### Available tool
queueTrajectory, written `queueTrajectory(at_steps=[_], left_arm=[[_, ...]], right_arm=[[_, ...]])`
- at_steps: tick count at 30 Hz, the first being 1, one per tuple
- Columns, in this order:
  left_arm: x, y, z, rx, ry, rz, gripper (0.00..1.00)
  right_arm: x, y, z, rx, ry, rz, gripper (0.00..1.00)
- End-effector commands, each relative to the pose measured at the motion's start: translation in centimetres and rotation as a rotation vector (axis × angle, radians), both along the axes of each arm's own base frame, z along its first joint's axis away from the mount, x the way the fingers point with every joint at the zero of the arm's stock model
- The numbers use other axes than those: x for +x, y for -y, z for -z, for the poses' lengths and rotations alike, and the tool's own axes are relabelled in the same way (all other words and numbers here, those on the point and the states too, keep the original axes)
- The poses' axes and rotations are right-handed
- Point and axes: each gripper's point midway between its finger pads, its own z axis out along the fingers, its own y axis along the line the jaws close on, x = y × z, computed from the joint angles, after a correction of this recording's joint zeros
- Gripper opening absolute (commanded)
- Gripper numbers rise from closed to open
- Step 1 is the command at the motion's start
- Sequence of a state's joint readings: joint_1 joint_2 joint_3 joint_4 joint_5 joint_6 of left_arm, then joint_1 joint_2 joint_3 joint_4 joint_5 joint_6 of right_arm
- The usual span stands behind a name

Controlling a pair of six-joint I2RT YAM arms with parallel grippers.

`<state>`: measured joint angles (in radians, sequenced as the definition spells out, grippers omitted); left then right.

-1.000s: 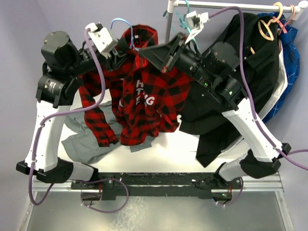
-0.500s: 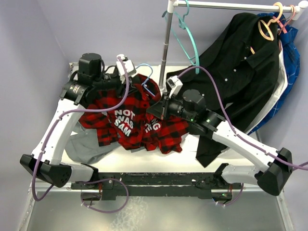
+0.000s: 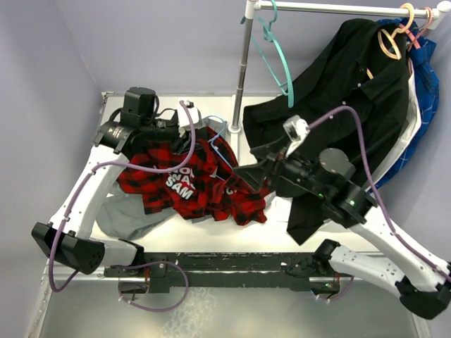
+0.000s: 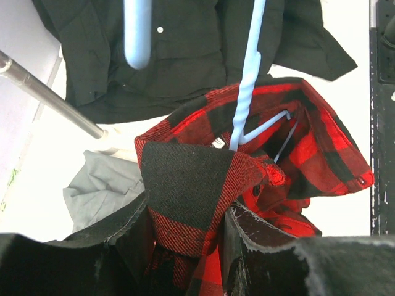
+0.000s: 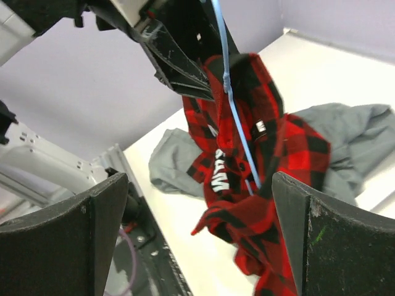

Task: Place the shirt on the hanger

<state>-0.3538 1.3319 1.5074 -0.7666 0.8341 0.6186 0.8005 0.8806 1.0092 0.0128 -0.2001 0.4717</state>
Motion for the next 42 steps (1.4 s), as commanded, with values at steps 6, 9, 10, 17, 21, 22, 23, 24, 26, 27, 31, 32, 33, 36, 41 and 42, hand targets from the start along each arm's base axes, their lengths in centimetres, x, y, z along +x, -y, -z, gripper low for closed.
queueTrajectory(at_steps=[6,9,10,17,21,22,23,24,26,27,31,32,33,36,41,42], left_arm=[[-1.5,1.0,-0.6,-0.048,0.087,0.147,0.0],[-1.6,1.2,-0.7,-0.06,0.093,0.159,0.0],[-1.7,1.2,-0.8,-0.063,0.095,0.162,0.0],[-1.9,1.1,-1.4,-0.071,0.125,0.158,0.0],[-1.9,1.1,-1.9,-0.077,0.135,0.154,0.0],[-1.9,1.1,-2.0,-0.079,0.136,0.154,0.0],[-2.0,1.1,-2.1,-0.081,0.136,0.155,0.0],[-2.0,1.1,-2.1,-0.083,0.134,0.156,0.0],[-2.2,1.2,-2.4,-0.09,0.133,0.162,0.0],[-2.2,1.2,-2.4,-0.093,0.129,0.166,0.0],[-2.9,1.3,-2.6,-0.106,0.113,0.189,0.0],[-3.0,1.3,-2.5,-0.106,0.11,0.193,0.0],[-3.0,1.3,-2.4,-0.105,0.108,0.195,0.0],[-3.0,1.3,-1.9,-0.098,0.106,0.194,0.0],[-3.0,1.4,-1.7,-0.1,0.101,0.197,0.0],[-2.9,1.4,-1.8,-0.103,0.102,0.196,0.0]], right_arm=[[-2.9,5.4,8.1,-0.45,0.236,-0.074,0.99],[-4.0,5.0,12.1,-0.551,0.181,-0.189,0.99],[-4.1,4.8,13.0,-0.566,0.171,-0.215,0.99],[-3.0,3.4,15.5,-0.669,0.313,-0.32,0.94],[-1.4,2.3,16.7,-0.692,0.354,-0.32,0.9],[-1.1,2.0,16.8,-0.693,0.364,-0.321,0.89],[-0.8,1.6,16.7,-0.683,0.368,-0.321,0.87],[-0.7,1.3,17.0,-0.684,0.362,-0.326,0.84],[0.1,0.4,17.0,-0.673,0.374,-0.323,0.77],[0.4,0.1,17.2,-0.673,0.372,-0.325,0.72],[1.6,-1.2,16.8,-0.651,0.397,-0.314,0.51],[1.8,-1.5,16.3,-0.631,0.406,-0.305,0.49],[1.9,-1.7,15.8,-0.612,0.417,-0.3,0.49],[1.8,-2.4,14.7,-0.563,0.44,-0.302,0.44],[1.4,-3.3,14.3,-0.528,0.427,-0.343,0.09],[1.3,-3.4,14.3,-0.523,0.423,-0.353,0.1]])
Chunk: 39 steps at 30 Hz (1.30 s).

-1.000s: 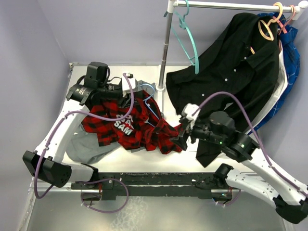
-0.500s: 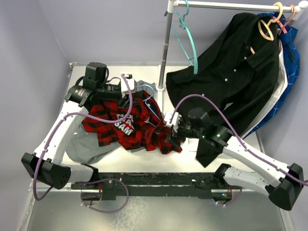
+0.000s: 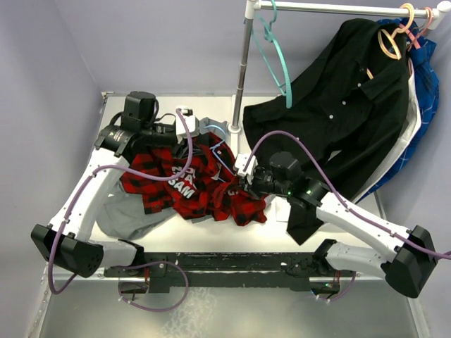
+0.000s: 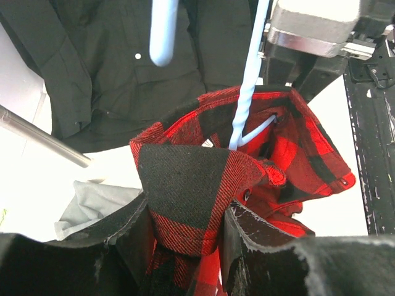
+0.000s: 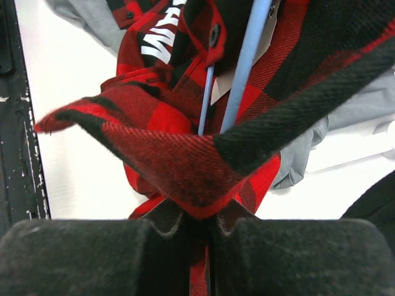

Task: Place the shirt on the hanger

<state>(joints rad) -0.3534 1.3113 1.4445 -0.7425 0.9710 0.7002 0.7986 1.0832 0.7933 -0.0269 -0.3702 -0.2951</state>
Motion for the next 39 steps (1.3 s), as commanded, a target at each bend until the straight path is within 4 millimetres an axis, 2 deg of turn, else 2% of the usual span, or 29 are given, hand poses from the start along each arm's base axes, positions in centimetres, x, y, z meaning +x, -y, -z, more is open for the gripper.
queueTrajectory(at_steps=[1,4,12,15,18,25,26,31,33,34,35,36,37,39], left_arm=[[-1.0,0.4,-2.1,-0.059,0.066,0.053,0.0],[-0.9,0.5,-2.1,-0.065,0.059,0.056,0.0],[-0.7,0.8,-1.2,-0.074,0.028,0.054,0.0],[-0.8,1.0,-1.0,-0.079,0.014,0.062,0.0],[-0.7,1.2,-0.6,-0.08,0.002,0.065,0.0],[-0.9,1.4,0.0,-0.077,-0.012,0.076,0.0],[-0.9,1.4,0.1,-0.075,-0.012,0.075,0.0],[-1.0,1.3,0.0,-0.071,-0.002,0.072,0.0],[-1.0,1.2,-0.1,-0.069,0.002,0.068,0.0],[-0.8,1.1,-0.1,-0.061,0.005,0.057,0.02],[-0.5,0.9,0.0,-0.046,0.016,0.042,0.11],[-0.2,0.6,0.4,-0.018,0.039,0.03,0.22],[0.2,0.2,0.8,0.016,0.062,0.014,0.37],[1.1,-1.0,1.8,0.09,0.101,-0.034,0.56]], right_arm=[[-0.3,-2.2,-3.6,0.116,0.038,-0.084,0.1],[-0.5,-2.5,-3.8,0.13,0.031,-0.097,0.1],[-0.3,-3.3,-6.3,0.172,0.051,-0.117,0.03],[0.0,-3.7,-7.1,0.176,0.045,-0.115,0.08],[0.3,-4.1,-7.7,0.179,0.042,-0.119,0.18],[0.3,-4.4,-7.7,0.178,0.027,-0.126,0.34],[0.3,-4.4,-7.8,0.18,0.032,-0.133,0.32],[0.3,-4.5,-6.5,0.144,0.018,-0.144,0.04],[0.3,-4.4,-5.8,0.126,0.009,-0.146,0.0],[0.4,-4.3,-5.3,0.117,0.003,-0.14,0.0],[0.5,-4.0,-4.8,0.105,0.002,-0.124,0.0],[0.6,-3.6,-4.4,0.095,0.001,-0.106,0.0],[0.6,-3.2,-4.0,0.091,-0.004,-0.085,0.0],[0.4,-2.3,-3.5,0.088,-0.011,-0.048,0.0]])
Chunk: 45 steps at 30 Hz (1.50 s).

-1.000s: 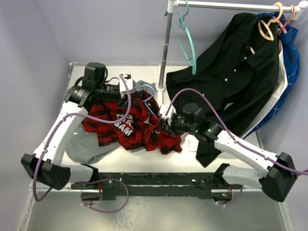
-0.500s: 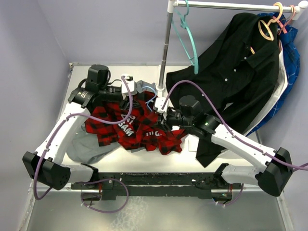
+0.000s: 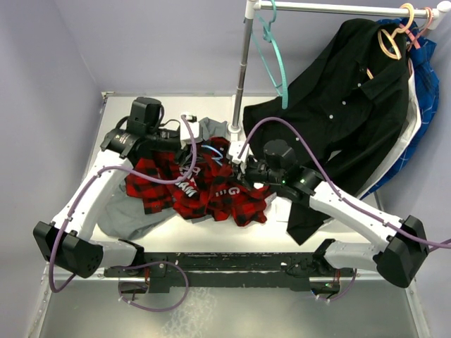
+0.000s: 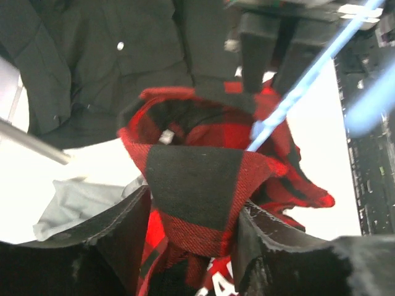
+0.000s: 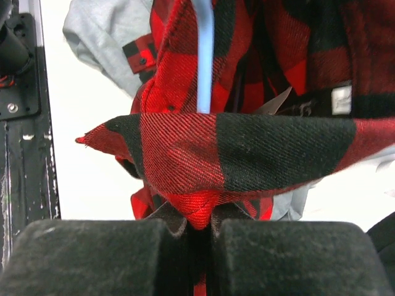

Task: Place the shirt on the hanger

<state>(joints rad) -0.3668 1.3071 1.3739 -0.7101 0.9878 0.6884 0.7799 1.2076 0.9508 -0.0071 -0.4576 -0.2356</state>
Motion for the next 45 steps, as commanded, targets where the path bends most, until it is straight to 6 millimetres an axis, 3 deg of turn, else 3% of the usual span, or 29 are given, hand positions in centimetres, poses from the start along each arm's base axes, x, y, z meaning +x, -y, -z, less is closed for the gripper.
queueTrajectory(at_steps=[1,2,3,4,7,12,19,24,29,32,37,41,45], left_arm=[[2.1,-2.2,0.5,0.124,0.16,-0.072,0.66],[2.6,-3.2,1.2,0.155,0.169,-0.092,0.76],[2.9,-3.9,1.7,0.175,0.172,-0.109,0.93],[3.1,-4.7,2.1,0.189,0.163,-0.127,1.0],[3.4,-6.5,2.4,0.195,0.134,-0.174,0.99],[3.4,-8.1,1.0,0.177,0.092,-0.307,0.99],[0.4,-9.8,0.8,0.235,-0.039,-0.38,0.99],[-0.3,-13.3,4.1,0.403,-0.02,-0.47,0.99],[1.8,-16.0,7.1,0.448,-0.016,-0.64,0.99],[2.7,-15.8,5.7,0.382,-0.036,-0.712,0.99],[3.9,-14.0,0.3,0.232,-0.103,-0.753,0.99],[2.7,-12.3,-2.9,0.149,-0.199,-0.707,0.99],[0.9,-11.6,-4.9,0.122,-0.241,-0.669,0.99]], right_arm=[[-1.4,1.1,0.2,0.008,0.024,0.008,0.0],[-1.7,1.7,0.5,0.003,0.016,0.021,0.0],[-1.9,2.2,0.7,-0.009,0.01,0.035,0.0],[-1.9,2.8,0.8,-0.019,0.008,0.057,0.0],[-2.3,4.3,0.8,-0.038,0.007,0.105,0.0],[-2.5,5.8,0.2,-0.054,0.027,0.152,0.0],[-1.5,6.2,1.4,-0.136,0.018,0.18,0.0],[-0.6,7.0,1.5,-0.166,0.018,0.251,0.0],[-0.3,8.7,1.3,-0.161,-0.025,0.37,0.0],[-0.1,9.5,0.4,-0.108,-0.09,0.487,0.0],[-0.5,10.0,-1.1,0.069,-0.283,0.67,0.0],[-1.2,11.5,0.7,0.184,-0.428,0.821,0.0],[-2.4,13.6,2.7,0.273,-0.492,0.919,0.0]])
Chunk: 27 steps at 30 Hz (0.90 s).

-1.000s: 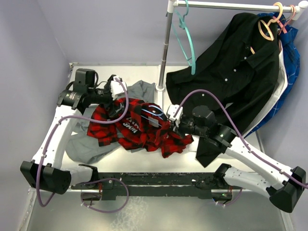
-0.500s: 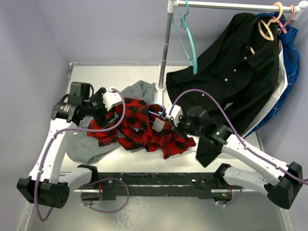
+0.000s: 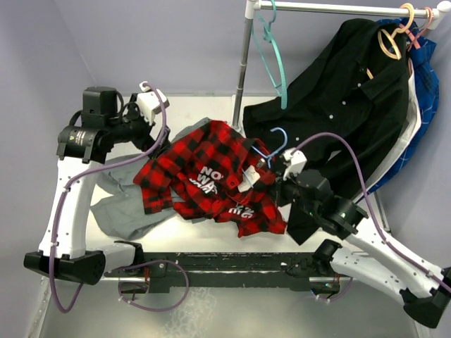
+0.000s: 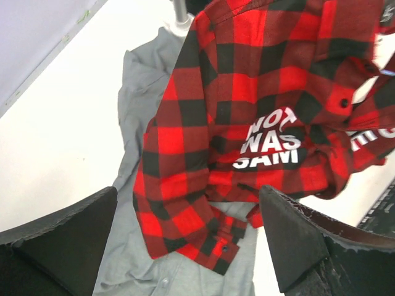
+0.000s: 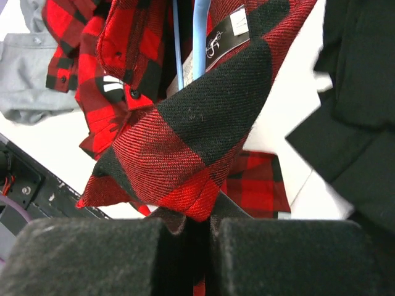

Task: Place the shirt on the hanger

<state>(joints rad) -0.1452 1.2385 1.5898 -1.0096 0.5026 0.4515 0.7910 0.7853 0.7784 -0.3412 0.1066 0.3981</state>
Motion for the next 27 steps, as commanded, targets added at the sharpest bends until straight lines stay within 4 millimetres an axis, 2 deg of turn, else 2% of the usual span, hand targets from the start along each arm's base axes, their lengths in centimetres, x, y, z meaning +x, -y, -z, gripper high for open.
queueTrajectory(at_steps=[1,4,7,10,15,17,21,27], left_arm=[[-3.1,1.3,-2.5,-0.112,-0.081,0.029,0.99],[-4.0,1.4,-2.7,-0.119,-0.097,0.037,0.99],[-4.2,1.4,-2.1,-0.12,-0.11,0.034,0.99],[-4.2,1.5,-1.6,-0.123,-0.121,0.037,0.99],[-4.6,1.7,-1.9,-0.131,-0.109,0.054,0.99],[-4.6,1.8,-1.9,-0.126,-0.107,0.058,0.99],[-4.3,2.0,-1.6,-0.124,-0.115,0.067,0.99],[-4.5,2.2,-1.1,-0.118,-0.129,0.079,0.99]], right_arm=[[-0.5,2.4,1.2,0.164,-0.071,0.224,0.0],[-0.7,4.3,1.9,0.163,-0.09,0.318,0.0],[0.0,5.2,0.9,0.126,-0.079,0.365,0.0],[2.8,6.9,-0.2,0.066,-0.099,0.423,0.0],[8.2,12.2,-2.1,0.079,-0.042,0.479,0.0],[9.5,13.2,-3.9,0.04,0.014,0.486,0.0],[11.2,14.0,-9.3,0.004,0.162,0.496,0.0],[12.9,15.5,-12.4,-0.078,0.241,0.539,0.0]])
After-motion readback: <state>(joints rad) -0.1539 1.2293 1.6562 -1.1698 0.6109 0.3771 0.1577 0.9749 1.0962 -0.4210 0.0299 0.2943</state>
